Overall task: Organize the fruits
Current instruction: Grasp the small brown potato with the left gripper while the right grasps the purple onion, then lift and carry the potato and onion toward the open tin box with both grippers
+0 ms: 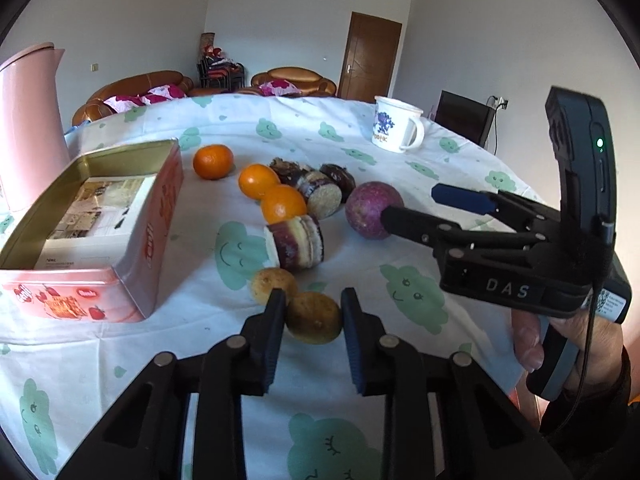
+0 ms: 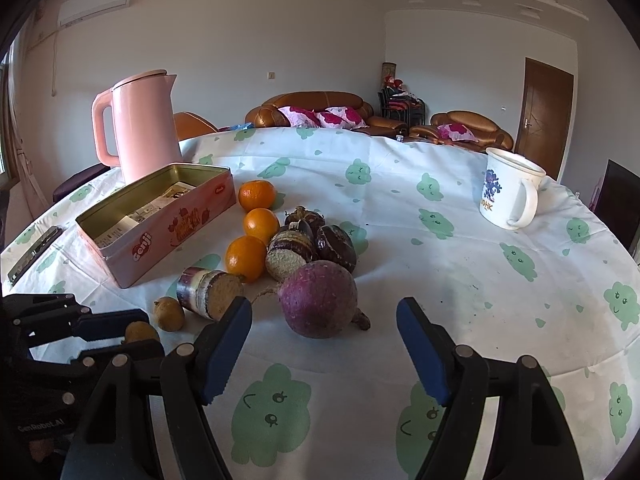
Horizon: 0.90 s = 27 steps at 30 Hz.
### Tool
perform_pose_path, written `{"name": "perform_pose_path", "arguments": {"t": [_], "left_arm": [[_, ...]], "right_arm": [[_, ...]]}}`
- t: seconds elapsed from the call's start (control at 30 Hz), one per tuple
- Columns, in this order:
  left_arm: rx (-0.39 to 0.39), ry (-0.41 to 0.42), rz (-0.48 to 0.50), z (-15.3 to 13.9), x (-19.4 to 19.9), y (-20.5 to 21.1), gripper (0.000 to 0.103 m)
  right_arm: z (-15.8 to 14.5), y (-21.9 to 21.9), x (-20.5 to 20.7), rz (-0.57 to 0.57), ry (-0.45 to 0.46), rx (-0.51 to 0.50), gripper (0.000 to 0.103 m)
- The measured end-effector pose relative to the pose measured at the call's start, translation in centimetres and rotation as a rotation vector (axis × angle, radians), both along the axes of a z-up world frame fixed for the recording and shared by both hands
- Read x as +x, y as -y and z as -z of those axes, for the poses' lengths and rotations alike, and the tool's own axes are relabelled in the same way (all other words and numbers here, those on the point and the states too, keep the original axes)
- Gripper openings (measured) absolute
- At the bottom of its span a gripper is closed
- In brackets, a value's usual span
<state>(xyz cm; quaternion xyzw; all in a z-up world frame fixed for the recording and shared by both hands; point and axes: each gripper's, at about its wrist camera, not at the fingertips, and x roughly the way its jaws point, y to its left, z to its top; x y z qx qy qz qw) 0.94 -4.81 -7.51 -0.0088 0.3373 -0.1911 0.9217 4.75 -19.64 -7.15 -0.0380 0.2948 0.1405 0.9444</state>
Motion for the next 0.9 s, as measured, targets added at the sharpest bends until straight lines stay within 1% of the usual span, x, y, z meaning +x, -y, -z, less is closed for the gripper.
{"name": "perform_pose_path", "arguments": {"t": [0.17, 0.3, 0.4, 0.5, 0.57, 0.67, 0.77, 0.9], "left_arm": [[-0.001, 0.060, -0.050, -1.6, 1.0, -1.2, 0.029], [-0.004, 0.085, -0.089, -2.3, 2.8, -1.8, 0.029], [-0.011, 0.098, -0.108, -2.4, 3.7, -2.1, 0.029], [0.000, 0.100, -0.128, -2.1, 4.5, -2.2, 0.029], [-0.011, 0.089, -0.131, -1.9, 4.6, -2.4, 0.029], [-0.021, 0.090, -0.131, -1.9, 4.5, -2.5, 0.029], [-0.027, 0.094, -0.137, -1.9, 4.4, -2.5, 0.029], [-0.022, 0.112, -0.148, -1.9, 4.0, -2.4, 0.029]], "right_arm": [[-0.3, -0.2, 1.1, 0.006, -0.018, 0.006, 0.076], [-0.2, -0.4, 2.4, 0.014, -0.053, 0.013, 0.076], [0.4, -0.5, 3.2, 0.014, -0.095, 0.022, 0.063], [0.9, -0.6, 3.8, -0.008, -0.138, 0.055, 0.062], [1.1, -0.9, 3.9, -0.016, -0.152, 0.056, 0.062], [1.1, -1.0, 3.8, -0.019, -0.148, 0.057, 0.059], [1.0, -1.0, 3.5, -0.022, -0.137, 0.067, 0.052], [1.0, -0.7, 3.4, -0.033, -0.133, 0.088, 0.051]]}}
